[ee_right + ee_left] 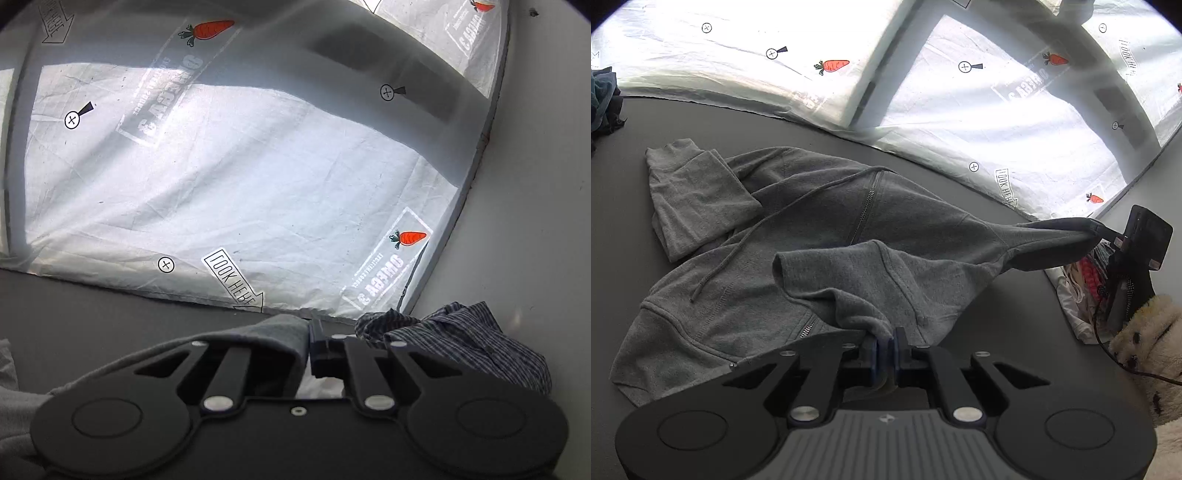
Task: Fold clothes
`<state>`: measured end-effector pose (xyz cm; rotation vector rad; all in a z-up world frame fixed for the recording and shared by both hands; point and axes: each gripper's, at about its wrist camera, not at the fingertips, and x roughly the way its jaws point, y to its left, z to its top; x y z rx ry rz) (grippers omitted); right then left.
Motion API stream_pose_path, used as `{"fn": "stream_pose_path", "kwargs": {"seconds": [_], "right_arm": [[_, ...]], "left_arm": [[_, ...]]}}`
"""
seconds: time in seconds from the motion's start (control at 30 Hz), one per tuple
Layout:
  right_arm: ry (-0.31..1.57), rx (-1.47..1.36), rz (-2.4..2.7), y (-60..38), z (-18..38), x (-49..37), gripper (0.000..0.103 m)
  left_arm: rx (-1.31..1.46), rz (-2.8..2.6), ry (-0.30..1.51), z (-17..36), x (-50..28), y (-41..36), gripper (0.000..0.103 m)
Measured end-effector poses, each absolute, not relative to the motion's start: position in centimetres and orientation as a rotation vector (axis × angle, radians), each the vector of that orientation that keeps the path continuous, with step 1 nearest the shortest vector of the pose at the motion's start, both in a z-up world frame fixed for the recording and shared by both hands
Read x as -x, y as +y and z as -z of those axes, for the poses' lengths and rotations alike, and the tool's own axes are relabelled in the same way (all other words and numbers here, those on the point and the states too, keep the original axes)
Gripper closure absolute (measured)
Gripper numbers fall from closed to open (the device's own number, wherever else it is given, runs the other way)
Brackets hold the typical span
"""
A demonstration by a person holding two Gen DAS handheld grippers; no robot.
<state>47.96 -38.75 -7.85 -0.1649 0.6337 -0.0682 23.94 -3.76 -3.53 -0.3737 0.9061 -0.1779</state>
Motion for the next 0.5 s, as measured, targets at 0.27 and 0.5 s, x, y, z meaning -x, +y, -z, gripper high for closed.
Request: {"fn": "stream_pose_path", "kwargs": {"seconds": [0.27,0.5], "right_arm": [[0.714,0.035,0.115,-43.9,8.3,-47.8,0.052],[0.939,-0.306,0.055,-39.3,14.6,-40.6,0.052]], "left_arm": [[0.340,0.138,0.925,3.0,-23.8,-3.1,0.049],[0.363,-0.263,0.902,4.3,-23.0,4.7,0.038]]}}
